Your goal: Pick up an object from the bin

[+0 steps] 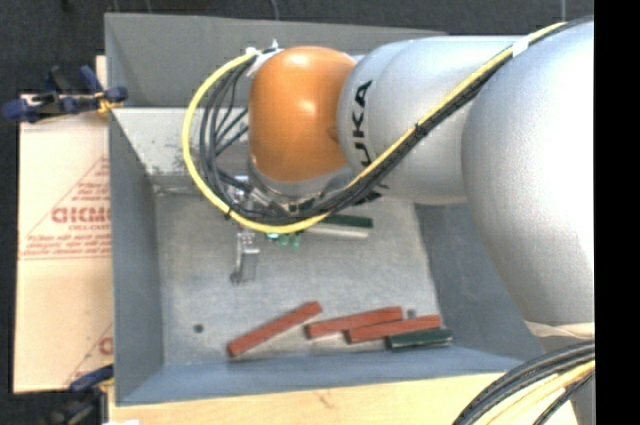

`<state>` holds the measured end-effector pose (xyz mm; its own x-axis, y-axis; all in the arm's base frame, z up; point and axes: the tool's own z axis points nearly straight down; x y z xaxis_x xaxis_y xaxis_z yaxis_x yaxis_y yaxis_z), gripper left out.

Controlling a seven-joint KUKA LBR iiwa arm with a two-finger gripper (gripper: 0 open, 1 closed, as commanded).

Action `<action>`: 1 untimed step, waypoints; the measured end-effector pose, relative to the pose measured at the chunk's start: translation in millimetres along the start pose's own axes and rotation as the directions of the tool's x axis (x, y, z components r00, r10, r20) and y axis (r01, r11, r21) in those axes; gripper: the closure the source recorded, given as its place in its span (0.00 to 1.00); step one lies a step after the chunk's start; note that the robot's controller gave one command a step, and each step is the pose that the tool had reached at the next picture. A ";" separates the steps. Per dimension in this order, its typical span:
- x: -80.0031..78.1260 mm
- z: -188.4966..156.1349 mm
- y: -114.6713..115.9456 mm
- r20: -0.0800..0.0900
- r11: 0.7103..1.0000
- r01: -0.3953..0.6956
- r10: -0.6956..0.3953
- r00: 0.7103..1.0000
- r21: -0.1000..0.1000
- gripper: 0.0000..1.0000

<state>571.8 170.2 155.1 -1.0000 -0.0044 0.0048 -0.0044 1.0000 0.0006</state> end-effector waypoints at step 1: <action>-2.0 -4.7 -0.7 0.008 1.000 -0.004 0.004 1.000 -0.001 0.00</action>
Offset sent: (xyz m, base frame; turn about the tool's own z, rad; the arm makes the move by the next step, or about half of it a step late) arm -0.0689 -0.0552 -0.0851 -0.1216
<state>573.8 169.5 159.8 -1.0000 -0.0003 -0.0030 -0.0003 1.0000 0.0020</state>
